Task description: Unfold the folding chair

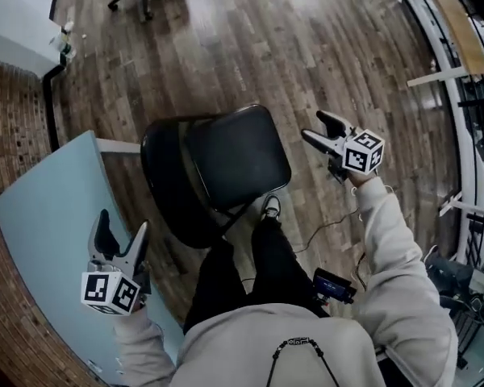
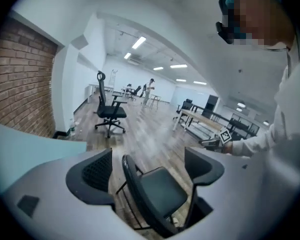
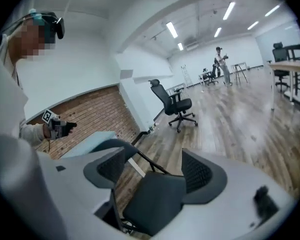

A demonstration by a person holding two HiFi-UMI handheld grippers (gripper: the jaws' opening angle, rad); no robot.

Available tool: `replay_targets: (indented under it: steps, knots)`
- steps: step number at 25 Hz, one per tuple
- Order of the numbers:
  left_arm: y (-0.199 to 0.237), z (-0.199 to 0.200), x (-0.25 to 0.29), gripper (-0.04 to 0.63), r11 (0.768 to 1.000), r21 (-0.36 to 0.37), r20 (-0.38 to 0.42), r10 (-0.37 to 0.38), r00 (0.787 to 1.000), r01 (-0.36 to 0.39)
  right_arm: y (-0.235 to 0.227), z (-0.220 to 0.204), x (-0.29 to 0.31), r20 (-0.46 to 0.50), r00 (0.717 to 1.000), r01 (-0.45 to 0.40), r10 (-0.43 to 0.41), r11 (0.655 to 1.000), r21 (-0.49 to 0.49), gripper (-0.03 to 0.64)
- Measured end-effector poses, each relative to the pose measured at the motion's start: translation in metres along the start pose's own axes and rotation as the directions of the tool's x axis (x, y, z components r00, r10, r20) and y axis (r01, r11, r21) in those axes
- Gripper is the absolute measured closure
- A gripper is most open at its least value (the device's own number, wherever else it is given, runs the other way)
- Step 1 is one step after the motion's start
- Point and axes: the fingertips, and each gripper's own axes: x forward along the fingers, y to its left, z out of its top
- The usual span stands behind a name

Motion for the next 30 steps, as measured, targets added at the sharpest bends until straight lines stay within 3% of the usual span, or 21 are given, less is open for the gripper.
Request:
replay_targets:
  steps: [3, 6, 7, 8, 9, 11, 12, 16, 24, 30]
  knots:
    - [-0.034, 0.066, -0.029, 0.158, 0.994, 0.05, 0.111, -0.107, 0.988, 0.102, 0.101, 0.073, -0.051, 0.033, 0.999, 0.044, -0.041, 0.994, -0.103, 0.275]
    - [-0.071, 0.114, -0.085, 0.161, 0.967, 0.198, 0.214, -0.2, 0.956, 0.158, 0.225, 0.124, -0.089, 0.095, 0.995, -0.011, 0.019, 0.997, -0.079, 0.283]
    - [-0.083, 0.125, -0.101, 0.183, 0.953, 0.252, 0.25, -0.23, 0.94, 0.166, 0.264, 0.136, -0.097, 0.118, 0.992, -0.024, 0.035, 0.996, -0.091, 0.33]
    - [-0.093, 0.134, -0.115, 0.279, 0.942, 0.292, 0.283, -0.253, 0.925, 0.168, 0.298, 0.147, -0.102, 0.141, 0.99, -0.008, 0.027, 0.991, -0.133, 0.437]
    - [-0.102, 0.139, -0.125, 0.425, 0.934, 0.314, 0.31, -0.269, 0.912, 0.169, 0.328, 0.156, -0.106, 0.167, 0.986, 0.028, 0.004, 0.981, -0.192, 0.578]
    - [-0.119, 0.138, -0.139, 0.572, 0.928, 0.323, 0.342, -0.296, 0.892, 0.184, 0.377, 0.17, -0.111, 0.227, 0.974, 0.095, -0.03, 0.955, -0.281, 0.606]
    - [-0.126, 0.136, -0.142, 0.588, 0.924, 0.33, 0.348, -0.309, 0.885, 0.193, 0.394, 0.175, -0.109, 0.259, 0.965, 0.114, -0.037, 0.95, -0.291, 0.606]
    - [-0.135, 0.141, -0.149, 0.589, 0.91, 0.347, 0.353, -0.351, 0.867, 0.227, 0.441, 0.196, -0.098, 0.342, 0.939, 0.138, -0.034, 0.948, -0.285, 0.606]
    - [-0.138, 0.169, -0.186, 0.589, 0.897, 0.393, 0.414, -0.369, 0.832, 0.203, 0.493, 0.205, -0.106, 0.362, 0.931, 0.166, -0.04, 0.932, -0.323, 0.609]
    - [-0.133, 0.166, -0.198, 0.589, 0.898, 0.395, 0.421, -0.366, 0.83, 0.196, 0.505, 0.198, -0.105, 0.359, 0.933, 0.16, -0.034, 0.931, -0.329, 0.609]
